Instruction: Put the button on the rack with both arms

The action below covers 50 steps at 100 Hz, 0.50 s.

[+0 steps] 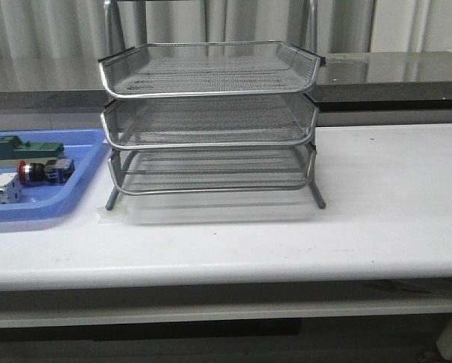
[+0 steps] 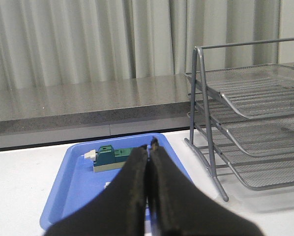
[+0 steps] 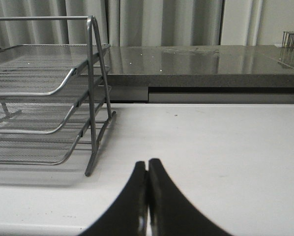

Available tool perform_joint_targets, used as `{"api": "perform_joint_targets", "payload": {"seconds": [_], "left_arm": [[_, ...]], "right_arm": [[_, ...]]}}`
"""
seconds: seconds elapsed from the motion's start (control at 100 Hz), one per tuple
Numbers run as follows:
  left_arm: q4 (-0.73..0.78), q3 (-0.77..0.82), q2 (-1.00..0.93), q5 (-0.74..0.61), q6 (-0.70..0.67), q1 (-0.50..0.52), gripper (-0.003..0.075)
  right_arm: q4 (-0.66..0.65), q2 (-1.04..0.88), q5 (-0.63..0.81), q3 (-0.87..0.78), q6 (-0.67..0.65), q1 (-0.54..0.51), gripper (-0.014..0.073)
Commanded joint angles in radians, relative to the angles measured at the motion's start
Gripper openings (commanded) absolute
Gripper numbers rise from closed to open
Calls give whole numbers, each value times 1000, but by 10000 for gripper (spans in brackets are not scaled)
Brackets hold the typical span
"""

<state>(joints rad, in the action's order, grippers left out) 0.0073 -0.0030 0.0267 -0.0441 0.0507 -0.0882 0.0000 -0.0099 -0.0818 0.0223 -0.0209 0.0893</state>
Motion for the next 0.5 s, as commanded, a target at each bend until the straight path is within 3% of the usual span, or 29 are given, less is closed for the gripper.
{"api": "perform_joint_targets", "payload": {"seconds": [0.0,0.25,0.49], "left_arm": [[-7,56,10,-82,-11,1,-21],[-7,56,10,-82,-11,1,-21],[-7,56,10,-82,-11,1,-21]], "right_arm": [[-8,5,1,105,1,-8,-67],[-7,181,-192,367,1,-8,-67],[25,470,-419,611,1,-8,-67]]}}
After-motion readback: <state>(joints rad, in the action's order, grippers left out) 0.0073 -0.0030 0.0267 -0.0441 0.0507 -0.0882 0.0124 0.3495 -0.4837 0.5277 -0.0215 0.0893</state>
